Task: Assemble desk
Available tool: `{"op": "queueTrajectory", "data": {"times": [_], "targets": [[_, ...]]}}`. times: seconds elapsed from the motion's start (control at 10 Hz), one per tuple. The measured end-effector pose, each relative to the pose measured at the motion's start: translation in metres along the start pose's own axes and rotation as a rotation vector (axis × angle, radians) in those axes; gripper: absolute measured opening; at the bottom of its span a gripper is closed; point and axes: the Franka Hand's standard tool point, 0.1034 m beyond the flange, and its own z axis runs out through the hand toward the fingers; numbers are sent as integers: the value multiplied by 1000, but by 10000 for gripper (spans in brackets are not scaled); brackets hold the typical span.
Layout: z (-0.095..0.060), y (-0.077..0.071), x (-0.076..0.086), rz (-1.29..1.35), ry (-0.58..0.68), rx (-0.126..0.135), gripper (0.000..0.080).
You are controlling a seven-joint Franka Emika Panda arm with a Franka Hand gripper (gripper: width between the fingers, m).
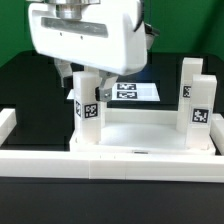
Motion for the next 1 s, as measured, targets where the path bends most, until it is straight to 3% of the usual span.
{"op": "queueTrajectory", "data": {"times": [1.0], "targets": [[1,-6,-7,-687,-5,-18,649]]}}
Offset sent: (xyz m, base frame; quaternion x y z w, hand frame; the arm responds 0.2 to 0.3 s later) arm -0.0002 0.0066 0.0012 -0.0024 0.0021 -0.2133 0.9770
